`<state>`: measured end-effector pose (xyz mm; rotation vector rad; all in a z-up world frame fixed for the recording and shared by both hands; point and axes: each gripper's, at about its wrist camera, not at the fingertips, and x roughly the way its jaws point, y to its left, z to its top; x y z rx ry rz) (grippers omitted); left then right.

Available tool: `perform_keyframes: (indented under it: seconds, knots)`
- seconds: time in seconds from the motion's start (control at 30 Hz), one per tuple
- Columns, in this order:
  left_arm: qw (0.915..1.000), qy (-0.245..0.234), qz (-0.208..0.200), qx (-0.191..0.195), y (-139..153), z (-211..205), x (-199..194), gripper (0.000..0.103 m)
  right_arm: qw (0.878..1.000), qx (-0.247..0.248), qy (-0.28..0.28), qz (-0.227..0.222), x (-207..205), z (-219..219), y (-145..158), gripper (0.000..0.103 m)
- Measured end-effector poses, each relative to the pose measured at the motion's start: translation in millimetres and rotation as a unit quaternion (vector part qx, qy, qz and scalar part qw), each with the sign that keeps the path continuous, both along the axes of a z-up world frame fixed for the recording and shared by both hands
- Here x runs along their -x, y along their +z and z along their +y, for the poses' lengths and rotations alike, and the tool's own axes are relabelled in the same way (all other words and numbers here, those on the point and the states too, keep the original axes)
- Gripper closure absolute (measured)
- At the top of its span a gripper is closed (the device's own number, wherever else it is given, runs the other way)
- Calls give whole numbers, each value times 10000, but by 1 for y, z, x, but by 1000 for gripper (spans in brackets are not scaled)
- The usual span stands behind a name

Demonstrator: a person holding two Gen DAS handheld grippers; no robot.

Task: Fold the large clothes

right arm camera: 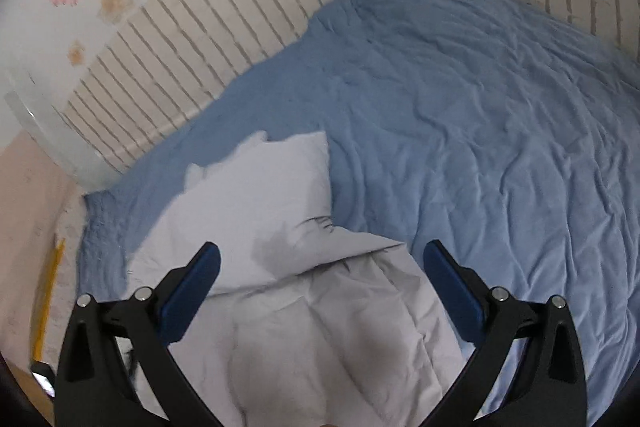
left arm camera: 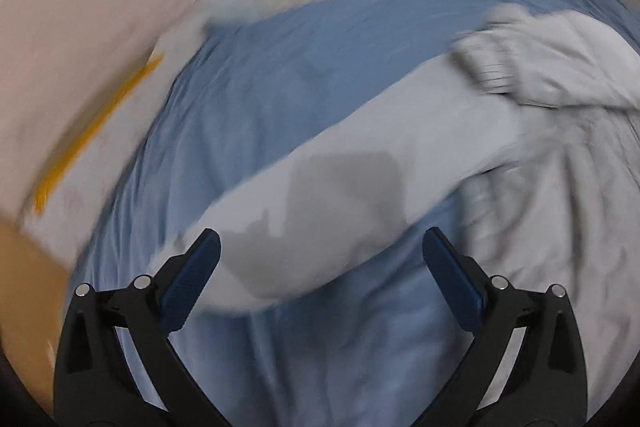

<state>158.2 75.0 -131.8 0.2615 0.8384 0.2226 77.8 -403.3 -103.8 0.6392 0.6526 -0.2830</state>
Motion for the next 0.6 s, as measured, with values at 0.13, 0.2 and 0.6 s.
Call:
perform_keyframes:
  seconds: [0.13,0.2,0.6]
  knots:
    - [9950,591,200,776,-8,44,-6,3,9994,314,156,81,27,13,17,2]
    - [9947,819,387,482,-20,55,-11,3,9978,538,369,118,41,17,30,2]
    - [9730,1980,747,925,-56,113,-31,63,9984,418,157,355,57,-14,19,2]
